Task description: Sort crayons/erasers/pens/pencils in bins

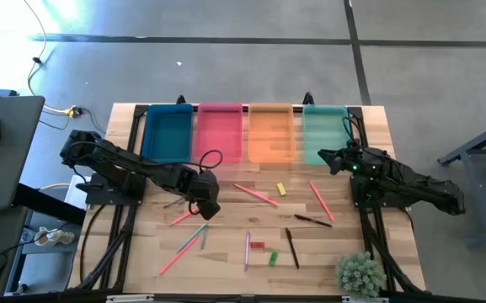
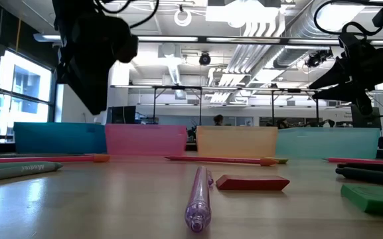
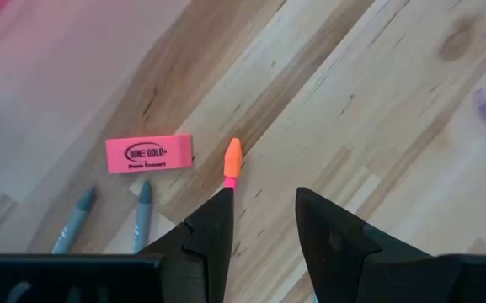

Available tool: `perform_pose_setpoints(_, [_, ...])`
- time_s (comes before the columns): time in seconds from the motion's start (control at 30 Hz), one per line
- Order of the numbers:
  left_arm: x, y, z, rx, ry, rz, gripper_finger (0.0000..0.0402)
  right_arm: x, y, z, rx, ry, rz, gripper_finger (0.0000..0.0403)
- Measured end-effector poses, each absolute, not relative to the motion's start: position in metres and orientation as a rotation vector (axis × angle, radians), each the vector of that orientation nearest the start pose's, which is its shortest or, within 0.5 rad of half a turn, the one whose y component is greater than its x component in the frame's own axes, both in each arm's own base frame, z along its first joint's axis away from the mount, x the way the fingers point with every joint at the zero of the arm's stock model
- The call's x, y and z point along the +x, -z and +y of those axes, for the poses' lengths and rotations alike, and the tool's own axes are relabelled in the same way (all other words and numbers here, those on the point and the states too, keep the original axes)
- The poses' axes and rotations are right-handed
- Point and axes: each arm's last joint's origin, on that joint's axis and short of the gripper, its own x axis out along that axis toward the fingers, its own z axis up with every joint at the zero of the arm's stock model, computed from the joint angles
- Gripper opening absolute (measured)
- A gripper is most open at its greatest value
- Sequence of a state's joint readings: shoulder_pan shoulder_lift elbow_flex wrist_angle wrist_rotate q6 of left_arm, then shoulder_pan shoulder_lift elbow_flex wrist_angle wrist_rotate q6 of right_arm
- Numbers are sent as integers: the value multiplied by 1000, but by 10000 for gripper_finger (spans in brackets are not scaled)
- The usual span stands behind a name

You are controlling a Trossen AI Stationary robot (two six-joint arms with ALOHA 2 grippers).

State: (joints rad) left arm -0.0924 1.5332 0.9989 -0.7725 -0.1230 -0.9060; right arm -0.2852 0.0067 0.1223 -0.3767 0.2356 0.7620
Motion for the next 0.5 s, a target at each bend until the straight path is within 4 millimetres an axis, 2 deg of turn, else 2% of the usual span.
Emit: perform_pose_setpoints(0.5, [290, -169, -11, -677, -651, 1265, 116, 80, -167, -30, 751, 597, 62, 119])
